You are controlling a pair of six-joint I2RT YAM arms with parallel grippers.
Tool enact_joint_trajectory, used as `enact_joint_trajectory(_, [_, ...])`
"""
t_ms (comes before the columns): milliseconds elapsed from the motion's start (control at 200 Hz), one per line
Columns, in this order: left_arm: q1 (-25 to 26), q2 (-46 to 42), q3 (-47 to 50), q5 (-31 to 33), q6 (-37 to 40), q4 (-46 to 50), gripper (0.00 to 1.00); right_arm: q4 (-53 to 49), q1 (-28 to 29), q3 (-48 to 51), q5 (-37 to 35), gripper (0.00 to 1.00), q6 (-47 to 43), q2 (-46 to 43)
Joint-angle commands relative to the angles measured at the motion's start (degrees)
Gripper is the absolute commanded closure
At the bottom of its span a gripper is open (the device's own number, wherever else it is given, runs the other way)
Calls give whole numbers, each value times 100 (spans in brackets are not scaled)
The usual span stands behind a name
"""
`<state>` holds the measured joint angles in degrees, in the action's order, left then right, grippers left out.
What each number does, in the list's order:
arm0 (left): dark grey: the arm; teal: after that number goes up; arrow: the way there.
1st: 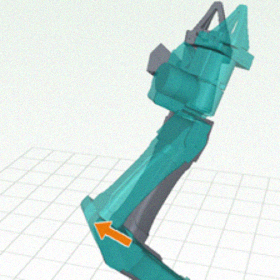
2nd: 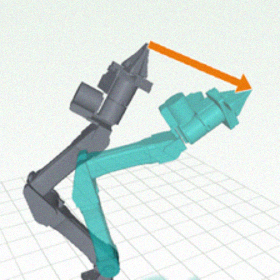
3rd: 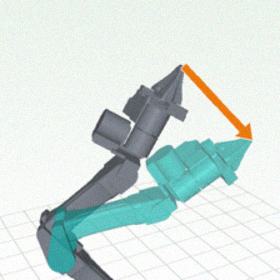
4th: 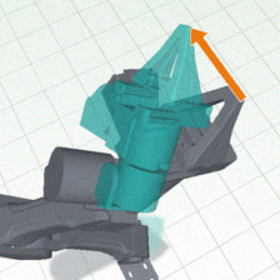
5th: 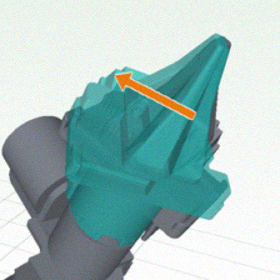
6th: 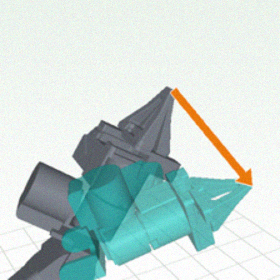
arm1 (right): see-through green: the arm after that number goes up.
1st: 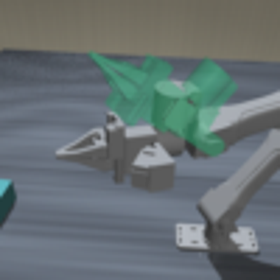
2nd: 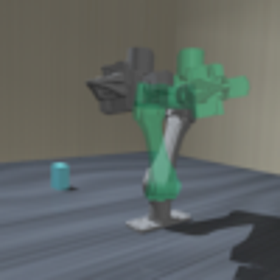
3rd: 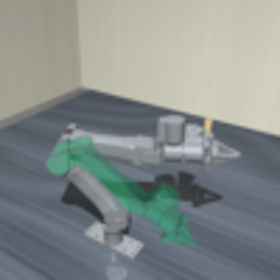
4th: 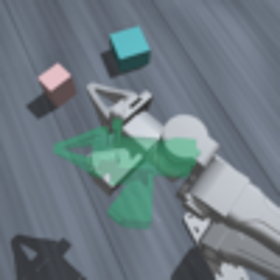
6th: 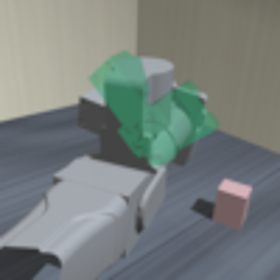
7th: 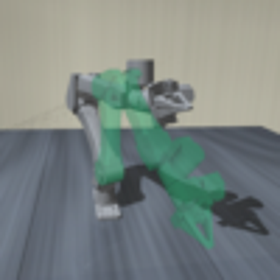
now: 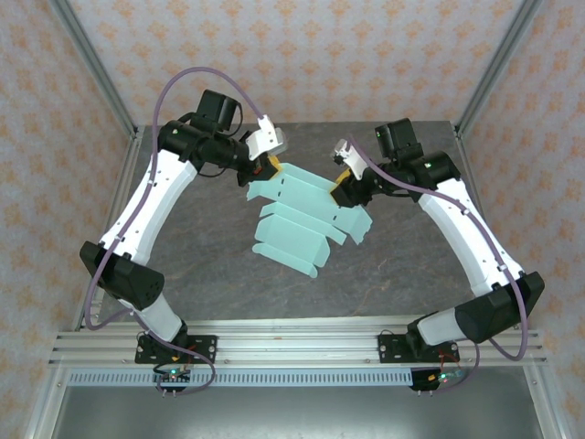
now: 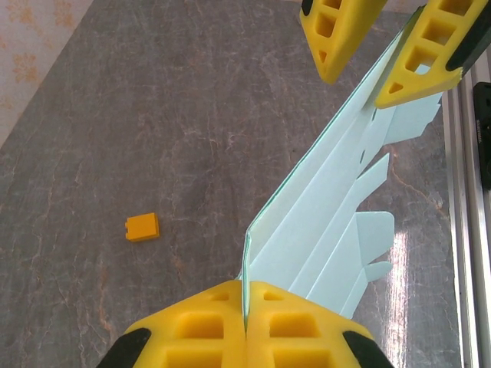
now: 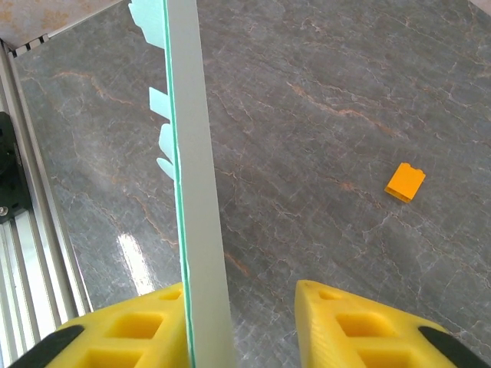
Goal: Fold the paper box
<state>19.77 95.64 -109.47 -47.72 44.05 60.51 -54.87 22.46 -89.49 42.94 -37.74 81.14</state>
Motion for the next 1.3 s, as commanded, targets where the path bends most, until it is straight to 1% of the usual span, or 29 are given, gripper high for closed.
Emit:
enact_joint_trajectory(0, [53, -177, -70, -13, 65, 125, 100, -23, -32, -139, 92, 67, -14, -195])
enact_joint_trajectory(55, [53, -177, -66, -9, 61, 113, 100, -19, -40, -126, 118, 70, -19, -195])
enact_joint_trajectory(160, [53, -169, -66, 17, 51, 118, 100, 3, -53, -112, 170, 72, -6, -204])
enact_joint_trajectory(215, [53, -159, -66, 18, 54, 111, 100, 13, -51, -120, 214, 71, -5, -209])
enact_joint_trajectory(270, [53, -169, -66, 24, 60, 120, 100, 24, -62, -125, 248, 68, 20, -214])
enact_joint_trajectory(320, [53, -168, -59, 26, 65, 119, 100, 41, -69, -121, 259, 66, 37, -230])
enact_joint_trajectory(410, [57, -173, -57, 30, 67, 121, 100, 47, -81, -130, 266, 67, 45, -231])
enact_joint_trajectory(515, [62, -180, -57, 35, 56, 113, 100, 20, -91, -122, 242, 74, 28, -195])
enact_joint_trajectory(801, [63, -197, -48, 113, -30, 81, 100, 60, -135, -59, 309, 100, -79, -174])
enact_joint_trajectory(931, [51, -188, -116, 132, -285, -31, 100, 29, -141, -51, 384, 100, -197, -179])
enact_joint_trajectory(1001, [37, -203, -175, 108, -350, -46, 94, 12, -155, -48, 431, 100, -217, -178])
enact_joint_trajectory(1036, [21, -231, -172, 104, -390, -79, 86, -5, -160, -51, 439, 100, -226, -182])
enact_joint_trajectory(1116, [-88, -396, -34, 127, -663, -344, 73, -22, -176, -51, 434, 100, -225, -211])
enact_joint_trajectory(1146, [-148, -498, 88, 159, -871, -538, 68, -17, -183, -35, 435, 100, -225, -230])
enact_joint_trajectory(1196, [-269, -700, 356, 260, -1255, -936, 63, 23, -183, 4, 435, 100, -200, -277])
enact_joint_trajectory(1241, [-330, -942, 660, 480, -1655, -1291, 59, 104, -182, 63, 435, 100, -129, -313])
enact_joint_trajectory(1291, [-359, -1278, 1080, 894, -2105, -1694, 56, 228, -181, 152, 411, 100, 32, -375])
